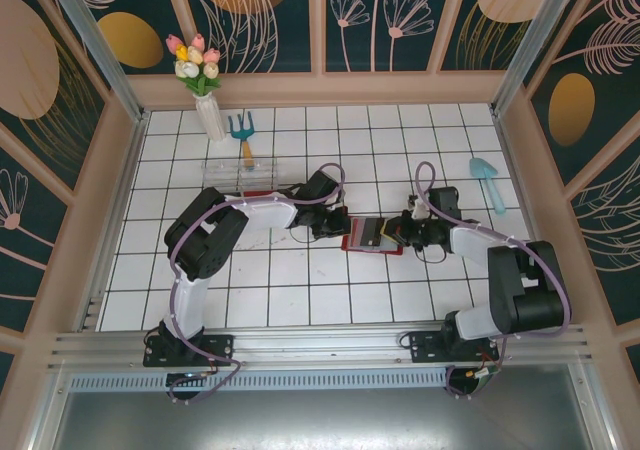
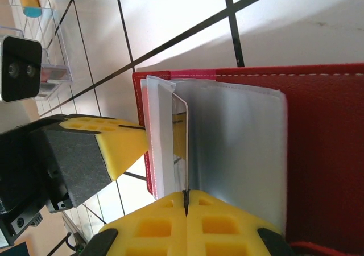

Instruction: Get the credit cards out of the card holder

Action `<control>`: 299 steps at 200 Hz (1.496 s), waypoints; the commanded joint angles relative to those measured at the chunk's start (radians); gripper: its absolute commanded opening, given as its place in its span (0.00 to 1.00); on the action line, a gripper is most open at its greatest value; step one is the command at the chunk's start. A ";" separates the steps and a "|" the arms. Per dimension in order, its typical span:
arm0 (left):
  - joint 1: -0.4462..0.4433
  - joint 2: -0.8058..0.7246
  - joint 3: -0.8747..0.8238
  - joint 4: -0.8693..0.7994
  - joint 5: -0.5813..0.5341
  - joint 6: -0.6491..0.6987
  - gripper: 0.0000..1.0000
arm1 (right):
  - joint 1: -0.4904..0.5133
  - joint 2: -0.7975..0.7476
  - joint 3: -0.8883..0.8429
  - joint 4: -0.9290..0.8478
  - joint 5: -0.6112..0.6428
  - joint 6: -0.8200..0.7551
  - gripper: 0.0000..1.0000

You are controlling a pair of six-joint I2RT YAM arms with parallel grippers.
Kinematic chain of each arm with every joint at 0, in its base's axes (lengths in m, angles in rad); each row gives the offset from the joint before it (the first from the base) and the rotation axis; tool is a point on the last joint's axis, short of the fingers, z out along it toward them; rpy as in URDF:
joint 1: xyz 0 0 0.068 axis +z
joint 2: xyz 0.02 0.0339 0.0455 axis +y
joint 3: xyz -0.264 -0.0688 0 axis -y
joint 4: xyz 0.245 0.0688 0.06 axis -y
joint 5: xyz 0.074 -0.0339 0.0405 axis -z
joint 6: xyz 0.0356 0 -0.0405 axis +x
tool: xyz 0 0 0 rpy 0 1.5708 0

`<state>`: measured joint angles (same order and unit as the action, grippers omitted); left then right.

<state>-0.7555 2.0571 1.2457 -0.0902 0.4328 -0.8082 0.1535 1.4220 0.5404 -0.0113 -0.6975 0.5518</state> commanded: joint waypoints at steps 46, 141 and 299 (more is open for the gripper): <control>-0.002 0.049 0.012 -0.089 -0.038 0.010 0.03 | 0.033 0.051 0.009 0.026 -0.006 -0.032 0.20; -0.005 0.048 0.002 -0.085 -0.026 0.009 0.03 | 0.078 0.123 0.022 0.124 -0.011 -0.004 0.15; 0.004 -0.026 0.006 -0.044 -0.052 -0.014 0.10 | -0.009 -0.298 0.052 -0.225 0.143 -0.052 0.00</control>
<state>-0.7555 2.0617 1.2575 -0.1009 0.4320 -0.8120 0.1482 1.1610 0.5446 -0.1780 -0.5564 0.5240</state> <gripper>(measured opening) 0.073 0.055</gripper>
